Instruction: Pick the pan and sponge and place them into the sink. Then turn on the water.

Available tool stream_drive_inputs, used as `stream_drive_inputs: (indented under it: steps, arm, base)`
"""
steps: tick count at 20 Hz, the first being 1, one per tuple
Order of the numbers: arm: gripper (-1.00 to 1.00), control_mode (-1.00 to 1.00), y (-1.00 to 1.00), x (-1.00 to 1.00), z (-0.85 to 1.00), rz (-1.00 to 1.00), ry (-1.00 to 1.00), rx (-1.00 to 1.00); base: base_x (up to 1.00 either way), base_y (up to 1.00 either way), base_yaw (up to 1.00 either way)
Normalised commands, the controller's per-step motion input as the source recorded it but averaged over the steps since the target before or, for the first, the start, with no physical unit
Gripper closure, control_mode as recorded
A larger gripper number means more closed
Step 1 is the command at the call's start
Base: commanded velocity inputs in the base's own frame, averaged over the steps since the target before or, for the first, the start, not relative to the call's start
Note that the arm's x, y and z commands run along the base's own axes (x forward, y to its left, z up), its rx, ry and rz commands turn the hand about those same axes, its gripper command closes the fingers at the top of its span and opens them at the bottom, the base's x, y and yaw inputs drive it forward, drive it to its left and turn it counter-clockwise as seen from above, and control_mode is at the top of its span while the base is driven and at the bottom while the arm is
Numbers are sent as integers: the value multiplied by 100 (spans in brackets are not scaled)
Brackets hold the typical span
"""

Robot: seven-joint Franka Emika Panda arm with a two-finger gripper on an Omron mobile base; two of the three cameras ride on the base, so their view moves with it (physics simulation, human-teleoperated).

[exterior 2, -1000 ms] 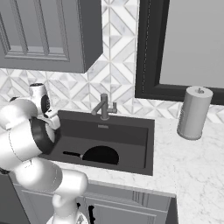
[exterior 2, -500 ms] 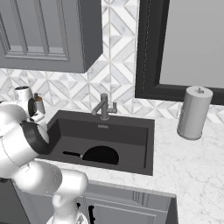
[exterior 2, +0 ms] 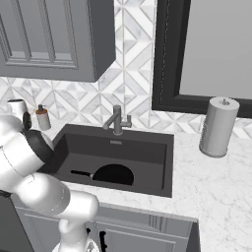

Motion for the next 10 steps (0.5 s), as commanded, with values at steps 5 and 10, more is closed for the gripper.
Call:
stream_drive_inputs:
  steps: [5, 10]
  arm:
    - [-100, -100, 51, -4, -8, 2, 8, -2]
    - [-100, -100, 33, -1, -20, 0, 0, 0]
  base:
    - [0, 0, 0]
    - [0, 0, 0]
